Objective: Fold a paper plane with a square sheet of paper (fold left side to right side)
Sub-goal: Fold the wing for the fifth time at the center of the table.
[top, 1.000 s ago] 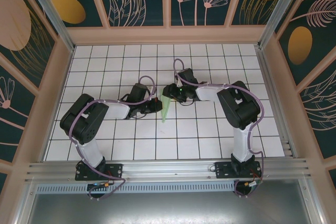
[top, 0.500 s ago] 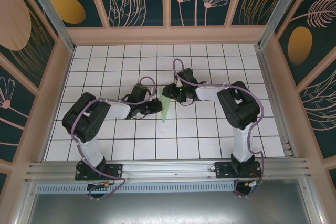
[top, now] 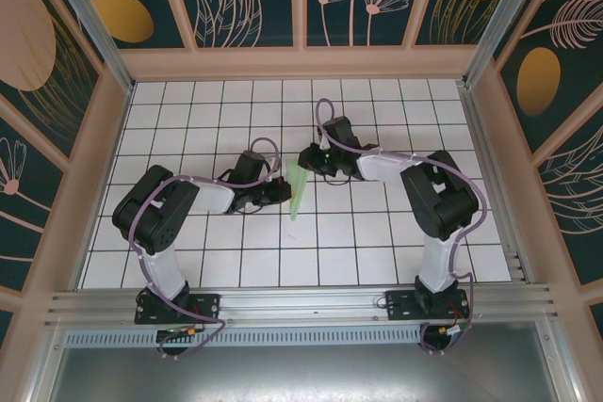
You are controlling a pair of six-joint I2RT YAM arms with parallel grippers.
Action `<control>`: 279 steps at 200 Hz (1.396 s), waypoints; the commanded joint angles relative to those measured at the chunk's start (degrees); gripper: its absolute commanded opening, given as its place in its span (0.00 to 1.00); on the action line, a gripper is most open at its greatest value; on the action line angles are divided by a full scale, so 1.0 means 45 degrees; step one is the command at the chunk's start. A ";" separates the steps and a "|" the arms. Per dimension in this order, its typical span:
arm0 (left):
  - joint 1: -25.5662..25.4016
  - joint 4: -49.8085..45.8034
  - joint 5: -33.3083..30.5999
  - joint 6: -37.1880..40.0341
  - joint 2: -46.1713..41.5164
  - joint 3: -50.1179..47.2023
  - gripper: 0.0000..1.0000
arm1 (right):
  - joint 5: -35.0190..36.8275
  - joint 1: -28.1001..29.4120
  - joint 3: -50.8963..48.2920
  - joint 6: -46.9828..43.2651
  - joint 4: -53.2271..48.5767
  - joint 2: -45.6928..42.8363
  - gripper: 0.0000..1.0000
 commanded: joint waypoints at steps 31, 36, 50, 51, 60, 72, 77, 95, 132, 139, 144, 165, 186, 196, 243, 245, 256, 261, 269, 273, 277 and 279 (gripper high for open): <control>0.0058 -0.0290 0.0070 0.0403 0.0282 0.0004 0.02 | 0.0014 0.0484 0.1003 -0.0191 -0.0686 0.1136 0.16; 0.0063 -0.0293 0.0092 0.0400 0.0288 0.0004 0.02 | 0.0072 0.0476 0.0979 -0.0214 -0.0732 0.1166 0.16; 0.0060 -0.0310 0.0100 0.0412 0.0306 0.0022 0.02 | 0.0194 0.0486 0.0981 -0.0292 -0.0864 0.1216 0.16; 0.0067 -0.0310 0.0101 0.0419 0.0306 0.0023 0.02 | 0.0195 0.0486 0.0984 -0.0292 -0.0870 0.1233 0.16; 0.0054 -0.0326 0.0135 0.0440 0.0323 0.0054 0.02 | 0.0281 0.0486 0.1040 -0.0350 -0.1035 0.1301 0.16; 0.0056 -0.0327 0.0156 0.0445 0.0360 0.0062 0.02 | 0.0380 0.0486 0.1102 -0.0462 -0.1288 0.1381 0.16; 0.0058 -0.0319 0.0174 0.0445 0.0364 0.0067 0.02 | 0.0424 0.0474 0.1122 -0.0496 -0.1356 0.1410 0.16; 0.0059 -0.0315 0.0234 0.0457 0.0363 0.0084 0.02 | 0.0546 0.0473 0.1143 -0.0580 -0.1595 0.1485 0.16; 0.0055 -0.0305 0.0288 0.0450 0.0412 0.0100 0.03 | 0.0830 0.0485 0.1184 -0.0712 -0.1938 0.1567 0.16; 0.0071 -0.0295 0.0284 0.0444 0.0441 0.0104 0.03 | 0.0858 0.0486 0.1182 -0.0722 -0.1961 0.1542 0.16; 0.0067 -0.0282 0.0302 0.0452 0.0450 0.0135 0.03 | 0.0896 0.0480 0.1181 -0.0732 -0.1974 0.1543 0.16; 0.0064 -0.0261 0.0307 0.0444 0.0475 0.0127 0.03 | 0.0977 0.0485 0.1125 -0.0761 -0.2048 0.1551 0.16; 0.0069 -0.0266 0.0325 0.0442 0.0462 0.0102 0.03 | 0.1016 0.0486 0.1011 -0.0761 -0.2034 0.1552 0.15; 0.0069 -0.0242 0.0333 0.0423 0.0415 0.0067 0.04 | 0.1045 0.0469 0.0952 -0.0743 -0.2075 0.1561 0.14; 0.0057 -0.0161 0.0180 0.0246 -0.0525 -0.0207 0.08 | 0.1445 0.0447 0.0493 -0.0790 -0.2510 0.1577 0.06; 0.0060 -0.0171 0.0161 0.0234 -0.0585 -0.0215 0.09 | 0.1446 0.0447 0.0472 -0.0798 -0.2515 0.1580 0.06; 0.0055 -0.0284 -0.0019 0.0201 -0.0959 -0.0263 0.14 | 0.1473 0.0447 0.0368 -0.0818 -0.2527 0.1615 0.04; 0.0070 -0.0372 -0.0136 0.0210 -0.1179 -0.0298 0.15 | 0.1466 0.0446 0.0328 -0.0820 -0.2521 0.1630 0.03; 0.0065 -0.0558 -0.0344 0.0212 -0.1382 -0.0337 0.16 | 0.1426 0.0432 0.0258 -0.0807 -0.2462 0.1659 0.02; 0.0073 -0.0657 -0.0436 0.0236 -0.1793 -0.0346 0.18 | 0.1408 0.0446 0.0245 -0.0802 -0.2441 0.1670 0.02; 0.0072 -0.0760 -0.0508 0.0267 -0.1983 -0.0366 0.18 | 0.1381 0.0441 0.0230 -0.0800 -0.2426 0.1662 0.02; 0.0063 -0.0794 -0.0544 0.0273 -0.2063 -0.0377 0.19 | 0.1376 0.0440 0.0231 -0.0800 -0.2411 0.1679 0.02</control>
